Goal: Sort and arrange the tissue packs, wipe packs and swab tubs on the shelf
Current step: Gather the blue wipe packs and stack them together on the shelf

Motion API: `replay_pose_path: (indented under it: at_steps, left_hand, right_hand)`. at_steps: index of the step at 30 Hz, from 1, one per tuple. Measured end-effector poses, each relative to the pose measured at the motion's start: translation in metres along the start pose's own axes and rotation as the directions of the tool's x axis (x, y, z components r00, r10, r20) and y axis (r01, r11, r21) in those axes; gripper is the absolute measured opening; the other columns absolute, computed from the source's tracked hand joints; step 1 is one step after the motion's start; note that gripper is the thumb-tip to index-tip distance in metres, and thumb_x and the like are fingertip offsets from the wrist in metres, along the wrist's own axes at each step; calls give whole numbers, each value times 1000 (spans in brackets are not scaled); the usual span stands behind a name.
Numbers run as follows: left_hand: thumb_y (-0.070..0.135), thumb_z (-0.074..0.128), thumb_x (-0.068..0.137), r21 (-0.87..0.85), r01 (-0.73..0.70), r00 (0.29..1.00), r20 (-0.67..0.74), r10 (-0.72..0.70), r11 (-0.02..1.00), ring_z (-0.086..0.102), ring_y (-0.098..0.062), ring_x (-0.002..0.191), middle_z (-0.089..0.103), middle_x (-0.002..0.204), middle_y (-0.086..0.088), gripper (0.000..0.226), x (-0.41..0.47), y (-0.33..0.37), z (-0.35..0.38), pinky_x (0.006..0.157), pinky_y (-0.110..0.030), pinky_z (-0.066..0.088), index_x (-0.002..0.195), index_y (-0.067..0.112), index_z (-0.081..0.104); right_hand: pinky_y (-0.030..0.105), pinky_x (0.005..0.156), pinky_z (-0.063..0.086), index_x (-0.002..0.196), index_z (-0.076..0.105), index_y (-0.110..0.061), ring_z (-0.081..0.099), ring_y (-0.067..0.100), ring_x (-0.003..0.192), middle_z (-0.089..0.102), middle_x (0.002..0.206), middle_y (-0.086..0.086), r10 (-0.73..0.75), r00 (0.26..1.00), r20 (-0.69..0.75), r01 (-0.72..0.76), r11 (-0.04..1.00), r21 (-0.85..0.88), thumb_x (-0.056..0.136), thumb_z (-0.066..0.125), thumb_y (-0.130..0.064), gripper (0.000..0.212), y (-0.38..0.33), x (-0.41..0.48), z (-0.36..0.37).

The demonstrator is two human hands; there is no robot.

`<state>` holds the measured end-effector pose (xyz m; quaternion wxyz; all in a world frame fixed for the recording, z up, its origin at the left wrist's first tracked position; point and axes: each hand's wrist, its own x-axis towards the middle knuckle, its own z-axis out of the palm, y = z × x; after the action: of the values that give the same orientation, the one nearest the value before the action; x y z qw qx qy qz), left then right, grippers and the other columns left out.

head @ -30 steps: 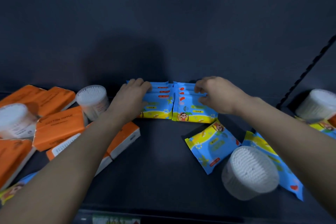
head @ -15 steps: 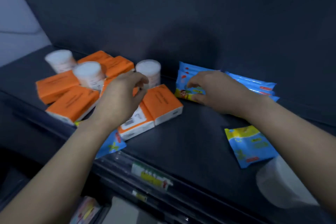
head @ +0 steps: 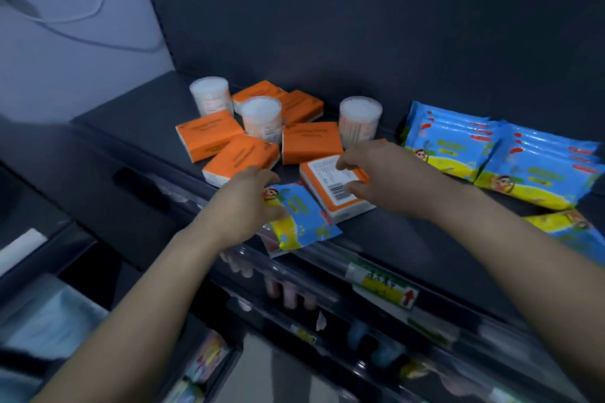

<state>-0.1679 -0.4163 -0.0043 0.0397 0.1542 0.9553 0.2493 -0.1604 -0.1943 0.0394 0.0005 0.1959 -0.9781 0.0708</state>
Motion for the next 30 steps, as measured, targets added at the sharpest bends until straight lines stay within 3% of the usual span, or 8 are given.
replay_pose_path:
  at_steps: [4, 8, 12, 14, 17, 19, 24, 30]
  left_hand:
    - [41, 70, 78, 38, -48, 973, 229, 38, 998, 37, -18, 129, 36, 145, -2, 78, 22, 2, 0, 100, -27, 33, 142, 16, 32]
    - [44, 73, 73, 84, -35, 926, 378, 0, 996, 45, -22, 122, 39, 142, -3, 91, 37, 3, 3, 93, -31, 40, 145, 19, 22]
    - [40, 83, 60, 181, -47, 968, 249, 1, 982, 42, -28, 120, 39, 136, -10, 100, 39, 2, 8, 96, -40, 40, 139, 11, 27]
    - [33, 84, 62, 161, -45, 976, 217, 9, 986, 50, -25, 105, 50, 120, -9, 76, 34, 1, 7, 84, -37, 43, 121, 9, 42]
    - [21, 80, 69, -9, -63, 963, 262, 63, 998, 57, -20, 80, 61, 95, -12, 40, 20, 6, -2, 65, -32, 44, 97, 5, 56]
    - [17, 78, 71, -83, -103, 952, 279, 122, 991, 58, -15, 73, 61, 85, -3, 26, 9, 18, -9, 59, -27, 44, 89, 13, 59]
    - [12, 80, 68, -366, -185, 965, 109, 240, 912, 55, -1, 54, 63, 63, 7, 22, -3, 76, -7, 47, -12, 41, 78, 17, 61]
    - [8, 77, 70, -573, -181, 979, -30, 200, 800, 58, 4, 60, 59, 76, 9, 33, 12, 135, 30, 49, -9, 44, 86, 21, 52]
  right_hand:
    - [32, 96, 42, 130, 51, -19, 50, 18, 118, 54, 130, 0, 91, 995, 34, -91, 996, -9, 91, 56, -29, 40, -11, -11, 3]
    - [36, 92, 44, 124, 55, -20, 51, 22, 115, 57, 125, 1, 209, 977, 33, -208, 978, -19, 88, 59, -29, 37, -9, -33, 5]
    - [39, 89, 46, 114, 60, -18, 55, 26, 109, 62, 116, 5, 282, 958, 43, -280, 959, -39, 86, 61, -25, 29, -3, -52, 8]
    - [40, 91, 46, 117, 58, -20, 55, 27, 111, 61, 119, 4, 309, 949, 54, -308, 951, -36, 85, 62, -28, 33, 1, -58, 10]
    - [42, 91, 47, 119, 56, -26, 55, 28, 111, 59, 120, 4, 333, 939, 83, -332, 943, -22, 83, 64, -32, 38, 9, -63, 11]
    - [42, 91, 48, 120, 55, -28, 55, 29, 111, 58, 122, 6, 348, 931, 116, -346, 938, -34, 82, 65, -34, 40, 16, -67, 9]
    - [39, 96, 44, 131, 50, -24, 51, 28, 119, 55, 130, 6, 454, 878, 150, -444, 891, -95, 83, 66, -29, 50, 56, -94, -16]
    - [34, 94, 45, 132, 49, -21, 51, 28, 116, 55, 130, 7, 594, 757, 273, -557, 804, -206, 83, 66, -24, 52, 121, -129, -46]
